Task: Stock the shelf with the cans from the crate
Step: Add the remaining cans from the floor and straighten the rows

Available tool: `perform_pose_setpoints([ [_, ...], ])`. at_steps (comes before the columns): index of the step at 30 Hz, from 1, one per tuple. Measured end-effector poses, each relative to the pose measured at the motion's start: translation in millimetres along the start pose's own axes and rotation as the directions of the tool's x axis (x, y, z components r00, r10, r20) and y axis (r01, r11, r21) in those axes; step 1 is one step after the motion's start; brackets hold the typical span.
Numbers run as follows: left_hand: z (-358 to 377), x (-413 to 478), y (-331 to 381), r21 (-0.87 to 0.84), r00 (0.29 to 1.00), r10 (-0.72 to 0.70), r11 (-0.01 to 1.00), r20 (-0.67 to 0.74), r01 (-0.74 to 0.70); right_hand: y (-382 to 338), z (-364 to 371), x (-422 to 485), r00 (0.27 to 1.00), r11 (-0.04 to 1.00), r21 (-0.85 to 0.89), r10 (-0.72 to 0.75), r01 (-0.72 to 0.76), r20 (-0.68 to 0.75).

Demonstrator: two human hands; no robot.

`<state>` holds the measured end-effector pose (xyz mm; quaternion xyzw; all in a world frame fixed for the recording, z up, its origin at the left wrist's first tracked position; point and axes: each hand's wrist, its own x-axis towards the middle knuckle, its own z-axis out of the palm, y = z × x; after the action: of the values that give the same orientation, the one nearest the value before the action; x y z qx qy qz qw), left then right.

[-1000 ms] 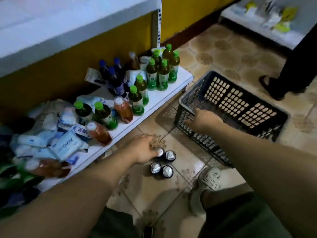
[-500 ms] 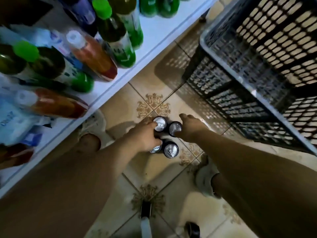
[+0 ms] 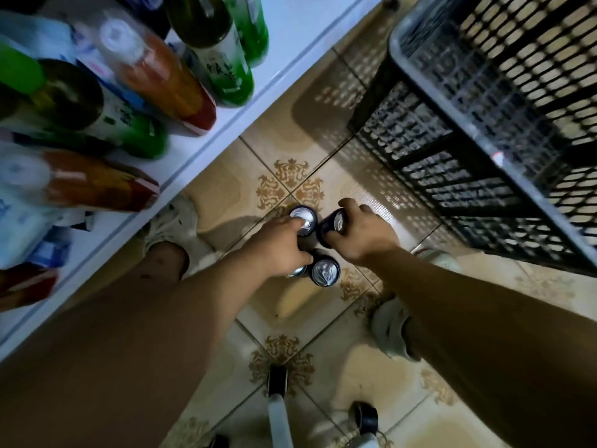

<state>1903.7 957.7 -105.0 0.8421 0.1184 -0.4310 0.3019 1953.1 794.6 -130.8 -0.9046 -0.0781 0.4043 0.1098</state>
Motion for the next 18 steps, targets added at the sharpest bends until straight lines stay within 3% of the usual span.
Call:
perform_pose_setpoints([
  [5, -28, -56, 40, -0.101, 0.989, 0.080, 0.991, -0.124, -0.093, -14, -70, -74, 0.979, 0.982, 0.143, -0.097, 0.123, -0.177],
  [9, -59, -123, 70, -0.239, 0.940, 0.163, 0.941, -0.299, -0.240, -45, -130, -141, 0.915, 0.927, 0.243, -0.190, 0.287, -0.355],
  [13, -98, -205, 93, -0.231, 0.829, 0.261, 0.880, -0.494, -0.415, -84, -188, -219, 0.789, 0.824, 0.319, -0.228, 0.468, -0.570],
  [18, -137, -306, 96, -0.132, 0.641, 0.313, 0.826, -0.700, -0.548, -146, -237, -305, 0.623, 0.651, 0.347, -0.252, 0.676, -0.740],
])
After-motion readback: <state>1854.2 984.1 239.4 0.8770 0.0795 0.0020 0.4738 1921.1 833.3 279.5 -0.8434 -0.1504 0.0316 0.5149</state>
